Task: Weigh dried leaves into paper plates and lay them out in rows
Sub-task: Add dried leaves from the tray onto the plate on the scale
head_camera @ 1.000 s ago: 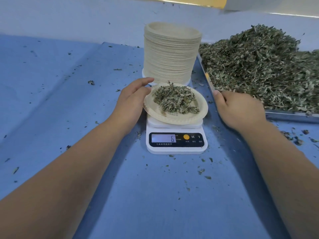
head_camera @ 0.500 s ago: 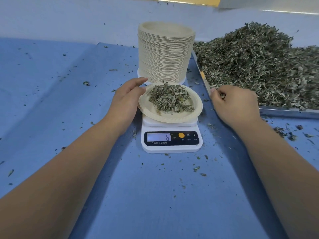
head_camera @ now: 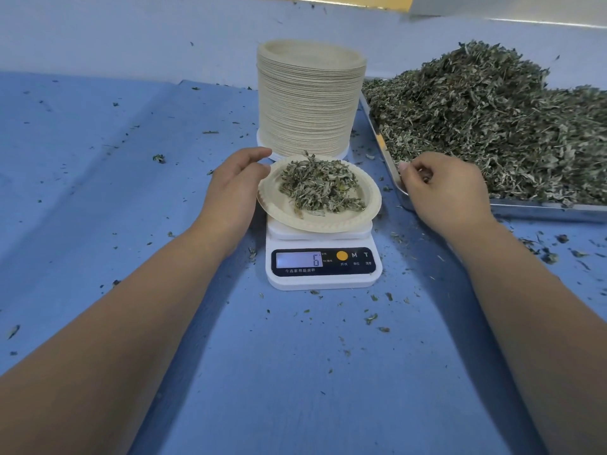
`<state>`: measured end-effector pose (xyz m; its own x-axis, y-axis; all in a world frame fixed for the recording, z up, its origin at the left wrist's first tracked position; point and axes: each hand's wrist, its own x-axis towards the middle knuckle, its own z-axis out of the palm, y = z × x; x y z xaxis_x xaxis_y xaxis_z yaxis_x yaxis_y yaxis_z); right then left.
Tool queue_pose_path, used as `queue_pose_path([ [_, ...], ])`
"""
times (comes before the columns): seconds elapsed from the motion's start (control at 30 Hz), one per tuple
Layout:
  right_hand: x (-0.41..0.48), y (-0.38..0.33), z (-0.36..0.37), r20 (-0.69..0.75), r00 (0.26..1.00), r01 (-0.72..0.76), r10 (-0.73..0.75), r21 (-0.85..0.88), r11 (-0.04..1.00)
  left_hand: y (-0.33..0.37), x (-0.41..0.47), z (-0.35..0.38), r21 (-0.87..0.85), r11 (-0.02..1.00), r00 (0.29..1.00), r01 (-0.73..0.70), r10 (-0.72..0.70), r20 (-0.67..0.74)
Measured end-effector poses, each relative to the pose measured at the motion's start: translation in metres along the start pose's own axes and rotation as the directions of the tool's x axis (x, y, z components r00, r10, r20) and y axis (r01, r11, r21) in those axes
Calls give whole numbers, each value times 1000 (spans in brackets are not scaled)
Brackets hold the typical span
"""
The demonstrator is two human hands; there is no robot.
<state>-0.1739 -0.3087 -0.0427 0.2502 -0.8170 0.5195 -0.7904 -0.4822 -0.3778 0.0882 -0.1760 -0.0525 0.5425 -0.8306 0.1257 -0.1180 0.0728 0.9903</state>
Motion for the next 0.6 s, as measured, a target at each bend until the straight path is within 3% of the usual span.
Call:
queue_pose_path([
  [0.23, 1, 4, -5, -150, 989, 19, 7, 173, 985, -2, 2, -3, -55, 998, 999, 9, -11, -32],
  [0.47, 4, 7, -13, -128, 992, -4, 24, 147, 989, -3, 3, -4, -41, 999, 1000, 19, -20, -23],
  [0.6, 6, 7, -15, -45, 998, -44, 52, 166, 985, -3, 3, -4, -37, 999, 999, 23, -24, -26],
])
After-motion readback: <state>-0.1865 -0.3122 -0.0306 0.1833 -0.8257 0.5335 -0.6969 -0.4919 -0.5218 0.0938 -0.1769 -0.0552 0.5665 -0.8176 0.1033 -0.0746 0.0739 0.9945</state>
